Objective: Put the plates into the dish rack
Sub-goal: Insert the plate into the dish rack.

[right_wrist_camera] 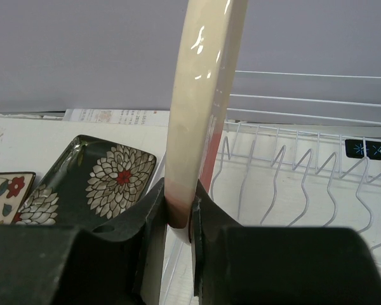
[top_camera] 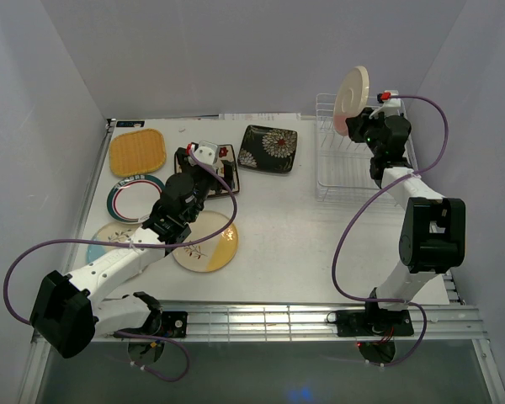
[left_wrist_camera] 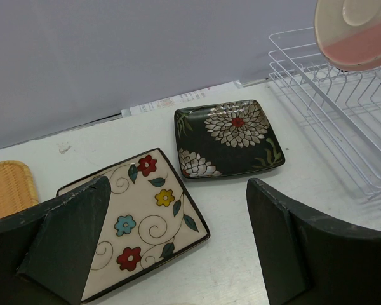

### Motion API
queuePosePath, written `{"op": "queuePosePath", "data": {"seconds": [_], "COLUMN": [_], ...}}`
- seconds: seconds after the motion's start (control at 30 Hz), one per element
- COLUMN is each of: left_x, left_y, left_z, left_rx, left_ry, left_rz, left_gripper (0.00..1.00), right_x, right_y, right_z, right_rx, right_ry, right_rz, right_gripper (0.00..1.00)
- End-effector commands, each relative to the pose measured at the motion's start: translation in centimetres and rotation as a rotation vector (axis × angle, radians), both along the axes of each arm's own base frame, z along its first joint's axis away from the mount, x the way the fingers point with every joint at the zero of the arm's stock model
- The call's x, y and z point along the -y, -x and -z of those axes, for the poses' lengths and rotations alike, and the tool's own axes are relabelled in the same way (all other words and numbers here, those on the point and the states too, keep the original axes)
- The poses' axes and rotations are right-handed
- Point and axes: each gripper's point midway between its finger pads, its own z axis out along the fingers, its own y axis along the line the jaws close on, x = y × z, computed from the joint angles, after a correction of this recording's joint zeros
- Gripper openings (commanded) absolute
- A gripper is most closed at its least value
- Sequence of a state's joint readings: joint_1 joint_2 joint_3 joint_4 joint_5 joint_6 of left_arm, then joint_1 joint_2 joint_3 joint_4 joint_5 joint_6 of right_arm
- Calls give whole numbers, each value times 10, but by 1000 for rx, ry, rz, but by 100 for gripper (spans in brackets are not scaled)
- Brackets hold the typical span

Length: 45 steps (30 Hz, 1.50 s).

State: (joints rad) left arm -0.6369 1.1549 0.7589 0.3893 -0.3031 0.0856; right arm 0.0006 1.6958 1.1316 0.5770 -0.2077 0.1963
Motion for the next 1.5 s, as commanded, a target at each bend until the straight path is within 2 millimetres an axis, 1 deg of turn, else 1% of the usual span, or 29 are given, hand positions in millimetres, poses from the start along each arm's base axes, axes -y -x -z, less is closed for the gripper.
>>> {"op": "queuePosePath", "data": {"seconds": [0.0, 0.1, 0.13, 0.2, 0.23, 0.3, 0.37, 0.47, 0.6, 0.67, 0.83, 0.97, 1.13, 1.17, 1.27, 1.33, 1.47], "left_x": [-2, -1, -2, -1, -2, -1, -1, -1, -2, -1, -1, -1, 0, 0, 0, 0, -1], "left_y": [1, 2, 2, 2, 2, 2, 2, 2, 2, 2, 2, 2, 1, 1, 1, 1, 2], "left_z": [-3, -3, -4, -2, -3, -3, -3, -3, -2, -1, -1, -1, 0, 0, 0, 0, 0], "left_rx": [11, 10, 13, 10, 11, 10, 10, 12, 10, 7, 7, 5, 4, 3, 3, 4, 4], "left_ry": [11, 12, 14, 12, 11, 12, 12, 12, 10, 8, 8, 10, 9, 7, 8, 9, 8], "left_rz": [4, 5, 5, 7, 5, 5, 5, 7, 5, 7, 7, 9, 9, 8, 9, 9, 8], "left_gripper": [98, 98, 98, 98, 98, 98, 98, 98, 98, 98, 98, 98, 98, 98, 98, 98, 98], "right_x": [4, 4, -12, -15, -19, -22, -28, -30, -30, -29, -26, -27, -28, -28, -27, -27, -26], "right_y": [-8, -11, -10, -13, -15, -20, -23, -32, -38, -39, -40, -33, -28, -24, -21, -20, -15], "right_z": [-102, -97, -97, -91, -94, -87, -86, -72, -59, -55, -52, -67, -80, -89, -103, -106, -118], "right_rx": [317, 307, 306, 289, 296, 281, 276, 246, 221, 216, 215, 244, 264, 280, 296, 297, 318], "right_ry": [23, 24, 21, 20, 21, 31, 34, 30, 40, 40, 42, 36, 33, 29, 25, 27, 30], "right_rz": [15, 18, -12, -22, -26, -27, -31, -28, -8, -5, 12, 5, 1, 0, 3, 6, 9], "right_gripper": [8, 8, 8, 8, 8, 8, 8, 8, 8, 8, 8, 8, 8, 8, 8, 8, 8]}}
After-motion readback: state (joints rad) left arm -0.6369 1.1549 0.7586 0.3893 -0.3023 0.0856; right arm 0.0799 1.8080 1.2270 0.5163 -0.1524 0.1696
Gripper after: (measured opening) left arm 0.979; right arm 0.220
